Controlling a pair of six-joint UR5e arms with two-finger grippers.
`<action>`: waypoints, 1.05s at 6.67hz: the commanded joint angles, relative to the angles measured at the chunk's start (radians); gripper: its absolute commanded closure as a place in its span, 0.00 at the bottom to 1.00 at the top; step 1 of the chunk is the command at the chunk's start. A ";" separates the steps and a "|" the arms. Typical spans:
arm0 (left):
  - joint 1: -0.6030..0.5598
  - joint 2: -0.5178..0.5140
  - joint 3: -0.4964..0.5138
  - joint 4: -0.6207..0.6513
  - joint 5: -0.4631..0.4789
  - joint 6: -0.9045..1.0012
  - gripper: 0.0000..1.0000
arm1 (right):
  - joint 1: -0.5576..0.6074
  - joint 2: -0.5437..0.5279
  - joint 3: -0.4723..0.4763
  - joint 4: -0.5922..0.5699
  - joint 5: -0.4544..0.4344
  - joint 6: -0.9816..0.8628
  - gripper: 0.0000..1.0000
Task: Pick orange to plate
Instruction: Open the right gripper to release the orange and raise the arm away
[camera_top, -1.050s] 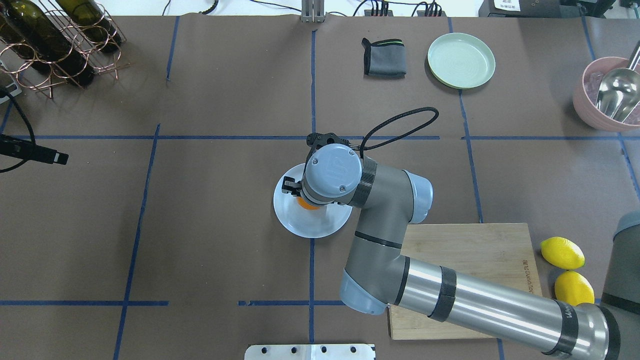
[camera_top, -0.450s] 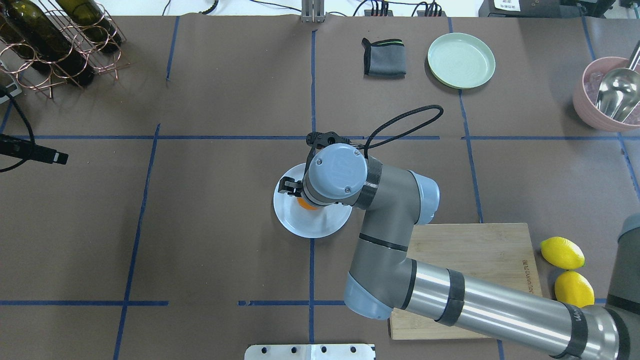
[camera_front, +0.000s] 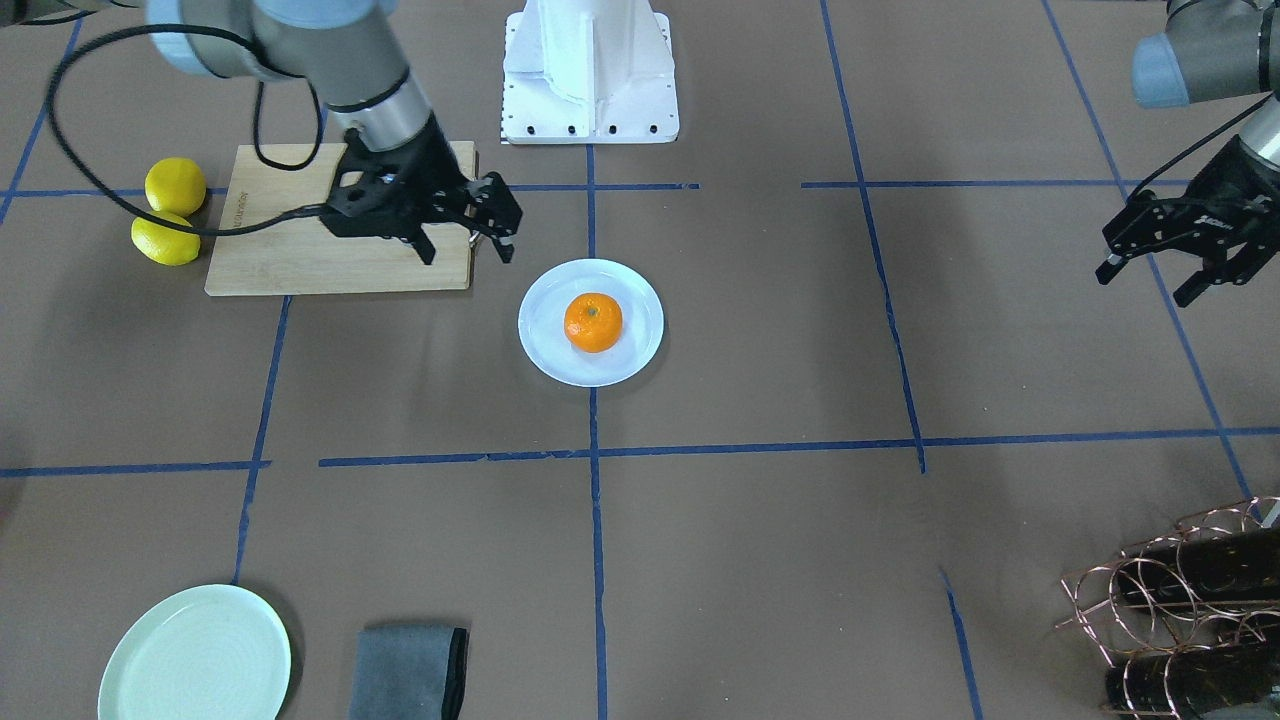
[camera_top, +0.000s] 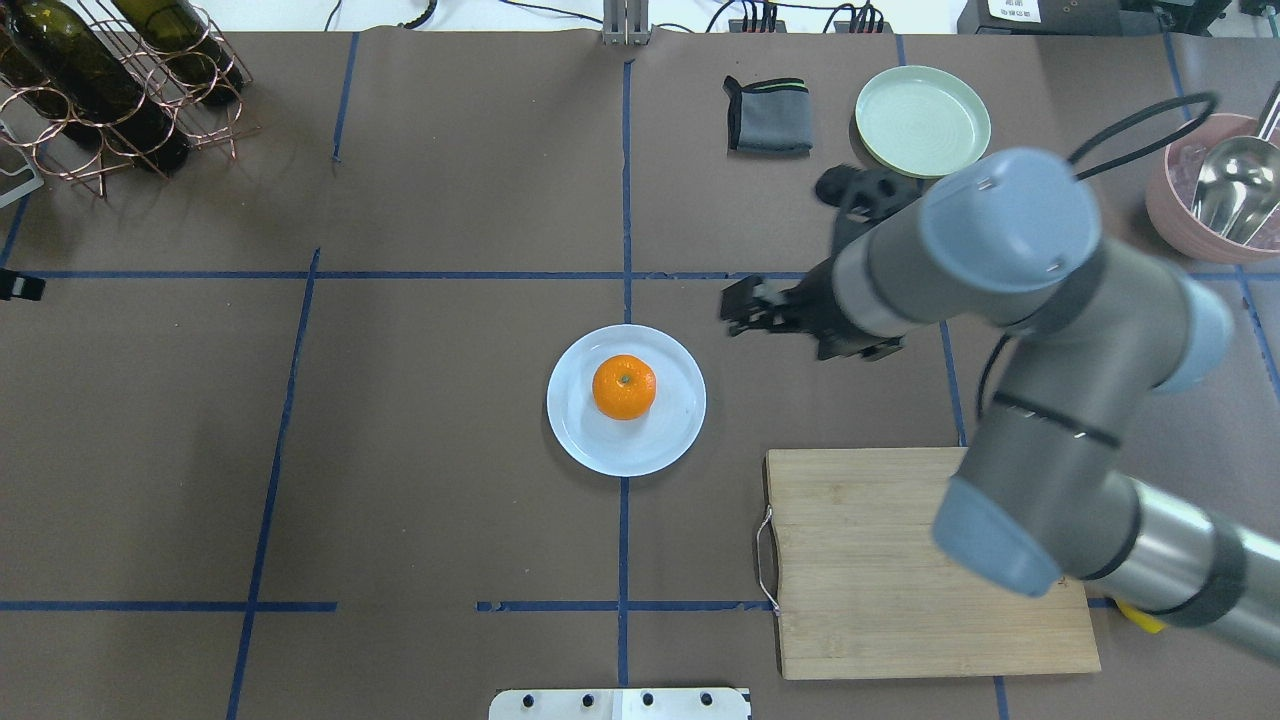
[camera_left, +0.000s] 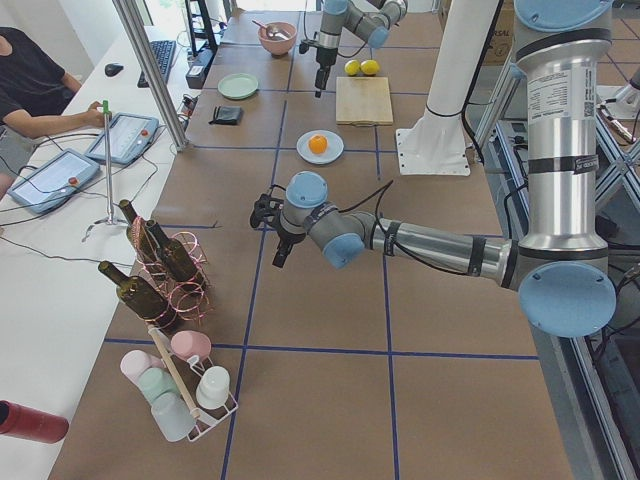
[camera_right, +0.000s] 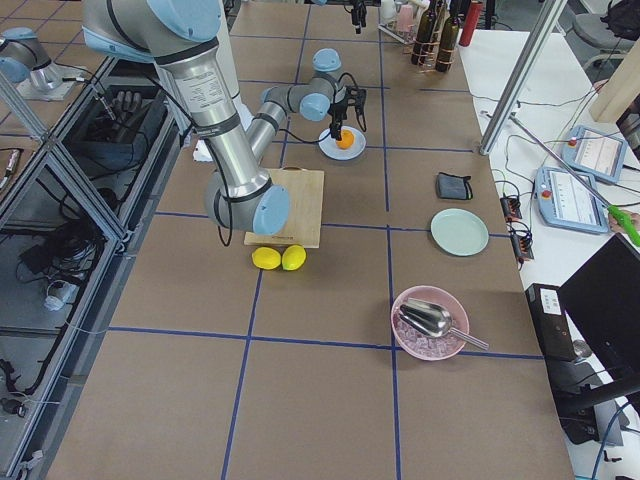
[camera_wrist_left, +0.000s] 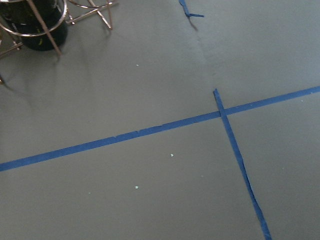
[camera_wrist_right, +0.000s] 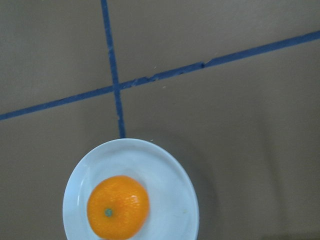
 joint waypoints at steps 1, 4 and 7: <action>-0.212 -0.011 0.099 0.169 -0.003 0.365 0.00 | 0.354 -0.245 0.034 -0.008 0.291 -0.446 0.00; -0.344 -0.027 0.115 0.491 -0.139 0.543 0.00 | 0.699 -0.354 -0.270 -0.010 0.370 -1.168 0.00; -0.379 -0.019 0.104 0.480 -0.135 0.562 0.00 | 0.794 -0.357 -0.334 -0.086 0.377 -1.316 0.00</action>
